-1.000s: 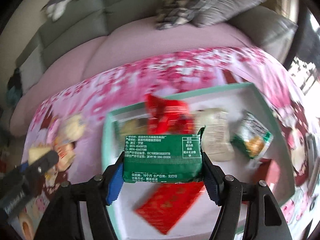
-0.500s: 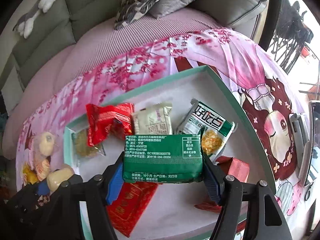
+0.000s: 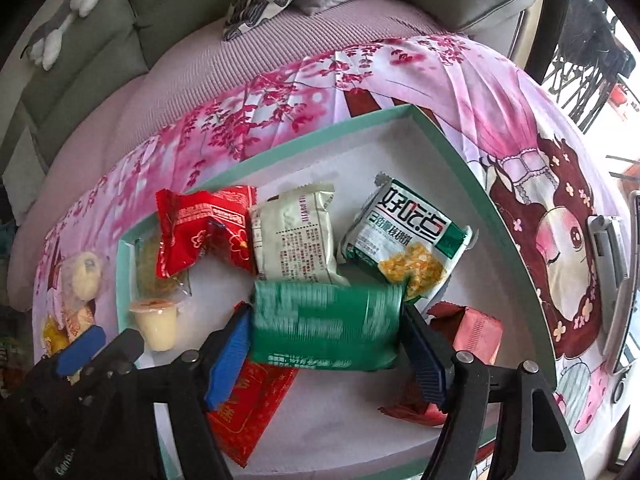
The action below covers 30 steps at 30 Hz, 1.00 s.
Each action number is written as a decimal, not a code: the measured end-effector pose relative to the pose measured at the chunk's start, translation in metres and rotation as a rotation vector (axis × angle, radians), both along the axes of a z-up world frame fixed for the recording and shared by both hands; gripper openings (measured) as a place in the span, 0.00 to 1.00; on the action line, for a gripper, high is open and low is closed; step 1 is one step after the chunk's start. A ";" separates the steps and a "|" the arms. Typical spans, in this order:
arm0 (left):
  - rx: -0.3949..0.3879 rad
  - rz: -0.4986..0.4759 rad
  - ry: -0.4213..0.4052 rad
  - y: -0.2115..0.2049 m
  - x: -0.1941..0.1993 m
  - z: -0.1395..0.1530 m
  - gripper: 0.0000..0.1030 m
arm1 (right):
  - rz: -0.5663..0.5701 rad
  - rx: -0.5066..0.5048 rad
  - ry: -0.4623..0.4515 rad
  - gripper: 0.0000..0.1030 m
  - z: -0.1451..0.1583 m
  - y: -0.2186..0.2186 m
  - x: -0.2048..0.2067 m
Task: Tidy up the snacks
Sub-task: 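Open the right tool to drop the green biscuit pack into the tray, then move both open tools back toward the snack pile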
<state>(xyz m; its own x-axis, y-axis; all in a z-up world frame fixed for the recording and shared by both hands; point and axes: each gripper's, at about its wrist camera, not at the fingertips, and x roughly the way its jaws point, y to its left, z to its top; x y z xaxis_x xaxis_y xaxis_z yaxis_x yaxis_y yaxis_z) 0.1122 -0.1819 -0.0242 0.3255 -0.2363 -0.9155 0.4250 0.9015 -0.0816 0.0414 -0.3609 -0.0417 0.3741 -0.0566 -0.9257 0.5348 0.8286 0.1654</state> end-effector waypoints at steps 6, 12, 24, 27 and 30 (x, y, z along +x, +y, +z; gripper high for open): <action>-0.015 0.055 -0.044 0.008 0.003 0.008 0.80 | 0.023 0.020 -0.036 0.83 0.003 0.003 0.001; -0.018 0.089 -0.083 0.018 0.006 0.012 0.91 | 0.012 0.029 -0.067 0.92 0.004 0.001 0.000; -0.061 0.126 -0.155 0.037 0.013 0.018 1.00 | 0.033 0.064 -0.166 1.00 0.011 0.004 0.001; -0.066 0.116 -0.172 0.040 0.013 0.019 1.00 | 0.043 0.082 -0.208 1.00 0.014 0.006 0.001; -0.083 0.117 -0.189 0.044 0.012 0.021 1.00 | 0.065 0.096 -0.210 1.00 0.013 0.009 0.004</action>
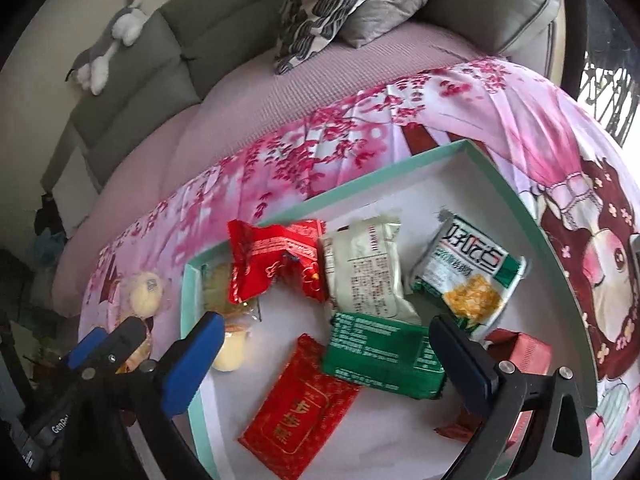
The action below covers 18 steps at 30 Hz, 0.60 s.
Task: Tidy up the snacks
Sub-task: 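Move both open tools back toward the snack pile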
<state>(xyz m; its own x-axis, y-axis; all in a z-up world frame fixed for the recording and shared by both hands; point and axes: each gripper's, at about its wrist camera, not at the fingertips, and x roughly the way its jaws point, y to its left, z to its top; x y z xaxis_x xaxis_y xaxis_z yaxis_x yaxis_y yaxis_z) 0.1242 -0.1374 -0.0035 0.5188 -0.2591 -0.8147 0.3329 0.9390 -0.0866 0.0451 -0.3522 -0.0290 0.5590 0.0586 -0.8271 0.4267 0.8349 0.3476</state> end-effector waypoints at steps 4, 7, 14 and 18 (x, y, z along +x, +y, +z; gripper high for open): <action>-0.038 -0.007 -0.005 0.007 0.001 0.004 1.00 | 0.014 -0.009 -0.006 1.00 0.002 0.006 0.002; -0.026 -0.009 -0.012 0.008 0.003 0.006 1.00 | 0.027 -0.008 -0.020 1.00 0.004 0.009 0.003; -0.044 0.016 -0.035 0.019 0.014 0.013 1.00 | 0.034 -0.011 -0.014 1.00 0.002 0.014 0.007; -0.078 0.049 -0.025 0.032 0.024 0.017 1.00 | 0.034 0.018 -0.056 1.00 0.008 0.016 0.010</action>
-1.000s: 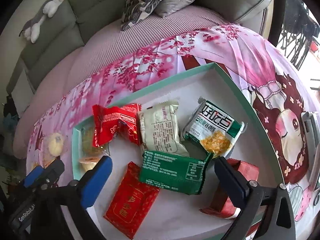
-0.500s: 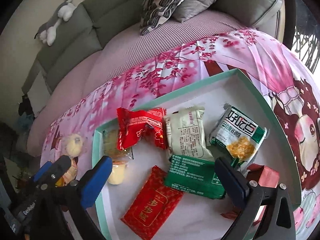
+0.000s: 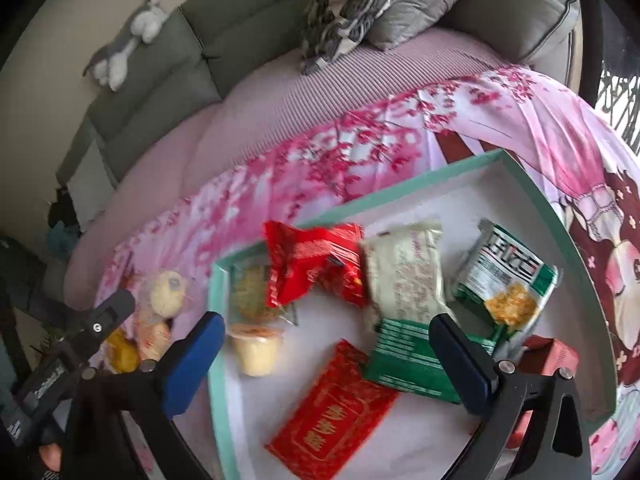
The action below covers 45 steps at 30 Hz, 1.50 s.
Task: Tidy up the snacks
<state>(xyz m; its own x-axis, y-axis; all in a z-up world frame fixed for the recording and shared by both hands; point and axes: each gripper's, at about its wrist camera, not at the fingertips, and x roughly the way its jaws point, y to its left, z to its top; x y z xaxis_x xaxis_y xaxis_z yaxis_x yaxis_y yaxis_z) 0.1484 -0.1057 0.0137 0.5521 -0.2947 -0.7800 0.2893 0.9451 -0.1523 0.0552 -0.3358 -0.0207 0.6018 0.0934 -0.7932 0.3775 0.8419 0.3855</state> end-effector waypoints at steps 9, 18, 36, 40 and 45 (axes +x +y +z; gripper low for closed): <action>0.056 0.113 -0.040 0.041 0.016 0.009 1.00 | 0.030 -0.067 -0.062 1.00 0.018 0.024 0.010; 0.087 0.297 -0.054 0.122 0.028 0.014 1.00 | 0.137 -0.098 -0.108 1.00 0.031 0.078 0.034; -0.138 0.571 0.201 0.252 0.030 -0.045 1.00 | 0.408 -0.158 -0.039 0.98 0.009 0.204 0.096; -0.166 0.569 0.239 0.252 0.033 -0.053 1.00 | 0.467 -0.183 -0.009 0.96 -0.007 0.225 0.104; -0.155 0.518 0.274 0.233 0.040 -0.060 1.00 | 0.513 -0.210 0.032 0.93 -0.028 0.242 0.111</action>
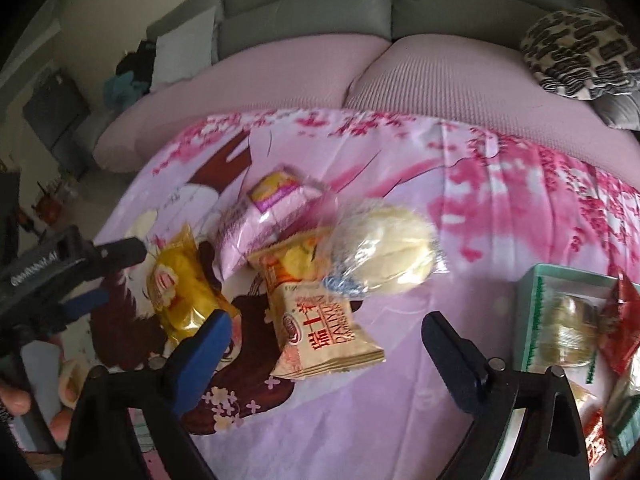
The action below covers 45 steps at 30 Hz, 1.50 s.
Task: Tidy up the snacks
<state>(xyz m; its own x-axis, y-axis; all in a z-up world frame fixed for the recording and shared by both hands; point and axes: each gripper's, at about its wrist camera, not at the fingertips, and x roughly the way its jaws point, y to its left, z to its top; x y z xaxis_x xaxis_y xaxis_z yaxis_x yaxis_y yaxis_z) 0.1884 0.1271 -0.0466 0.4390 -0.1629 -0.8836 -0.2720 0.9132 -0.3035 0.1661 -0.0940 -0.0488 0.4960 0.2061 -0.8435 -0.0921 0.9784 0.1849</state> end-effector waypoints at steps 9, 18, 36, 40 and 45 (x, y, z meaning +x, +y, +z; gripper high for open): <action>-0.014 -0.084 0.064 -0.038 0.011 -0.019 0.77 | 0.047 -0.075 0.003 0.88 -0.018 0.018 0.009; -0.014 -0.086 0.084 -0.047 0.014 -0.031 0.61 | 0.058 -0.112 0.011 0.66 -0.030 0.025 0.013; -0.018 -0.064 0.018 -0.041 0.001 -0.009 0.44 | 0.092 -0.027 -0.024 0.46 -0.015 0.026 -0.010; -0.011 -0.060 -0.001 -0.040 -0.003 -0.001 0.44 | 0.089 -0.014 -0.034 0.42 -0.008 0.024 -0.018; 0.002 -0.077 -0.016 -0.045 -0.007 0.007 0.44 | 0.089 -0.025 -0.022 0.41 -0.006 0.020 -0.028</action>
